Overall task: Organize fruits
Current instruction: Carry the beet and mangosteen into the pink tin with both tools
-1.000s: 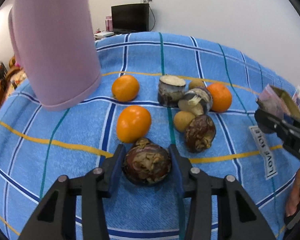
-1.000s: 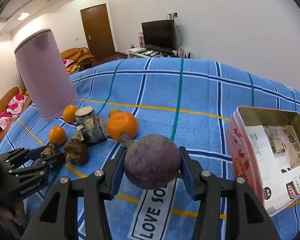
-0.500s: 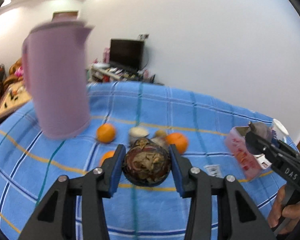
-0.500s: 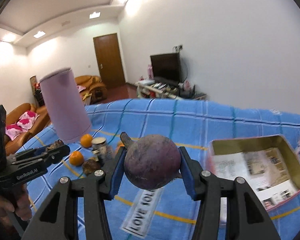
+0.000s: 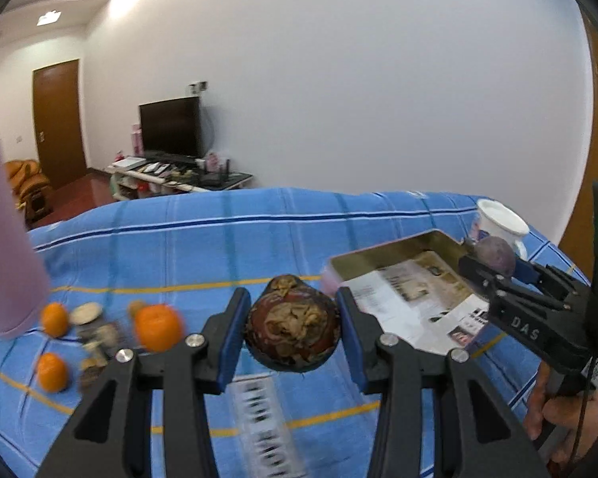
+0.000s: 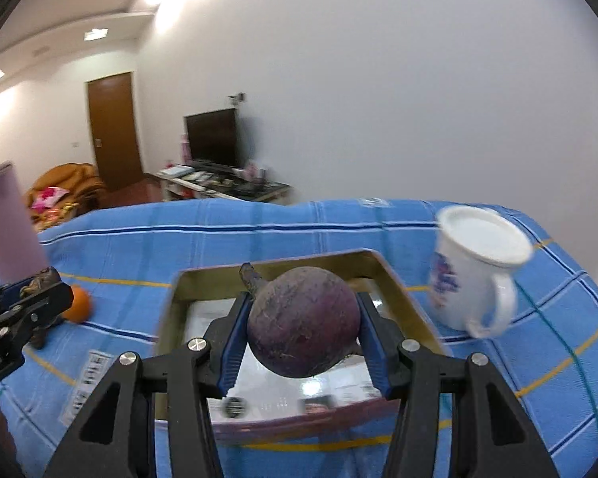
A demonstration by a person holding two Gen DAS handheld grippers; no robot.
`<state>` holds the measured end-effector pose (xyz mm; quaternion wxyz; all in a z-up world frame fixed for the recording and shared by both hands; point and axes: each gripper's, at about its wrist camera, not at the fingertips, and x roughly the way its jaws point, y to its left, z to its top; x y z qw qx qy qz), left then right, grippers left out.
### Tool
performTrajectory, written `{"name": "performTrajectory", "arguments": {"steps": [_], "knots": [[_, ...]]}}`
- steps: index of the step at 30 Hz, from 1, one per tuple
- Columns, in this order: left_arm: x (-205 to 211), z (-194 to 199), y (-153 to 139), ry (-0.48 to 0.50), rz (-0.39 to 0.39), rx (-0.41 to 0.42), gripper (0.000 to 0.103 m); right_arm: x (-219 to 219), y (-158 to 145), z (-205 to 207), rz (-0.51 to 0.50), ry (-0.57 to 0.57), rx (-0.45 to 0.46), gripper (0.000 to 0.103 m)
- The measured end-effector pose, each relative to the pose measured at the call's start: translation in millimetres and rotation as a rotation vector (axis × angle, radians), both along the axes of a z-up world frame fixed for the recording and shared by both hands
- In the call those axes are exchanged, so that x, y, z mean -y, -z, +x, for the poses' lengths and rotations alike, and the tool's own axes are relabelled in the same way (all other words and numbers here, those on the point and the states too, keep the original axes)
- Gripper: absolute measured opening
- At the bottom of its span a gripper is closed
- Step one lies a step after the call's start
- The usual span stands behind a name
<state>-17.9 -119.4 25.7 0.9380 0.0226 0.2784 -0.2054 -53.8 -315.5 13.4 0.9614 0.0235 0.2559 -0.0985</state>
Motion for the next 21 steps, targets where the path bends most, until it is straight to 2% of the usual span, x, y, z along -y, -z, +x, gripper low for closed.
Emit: {"name": "performTrajectory", "arguments": {"steps": [6,9,21], "knots": [[59,6,5,0.054,0.015,-0.015,0.046,33,6,7,-0.009,0.029,-0.038,0.053],[76,12,12,0.069,0.017,-0.043,0.046,42,10,10,0.009,0.026,-0.057,0.053],[95,25,35,0.056,0.086,-0.098,0.046,36,30,25,-0.009,0.018,-0.149,0.053]]}}
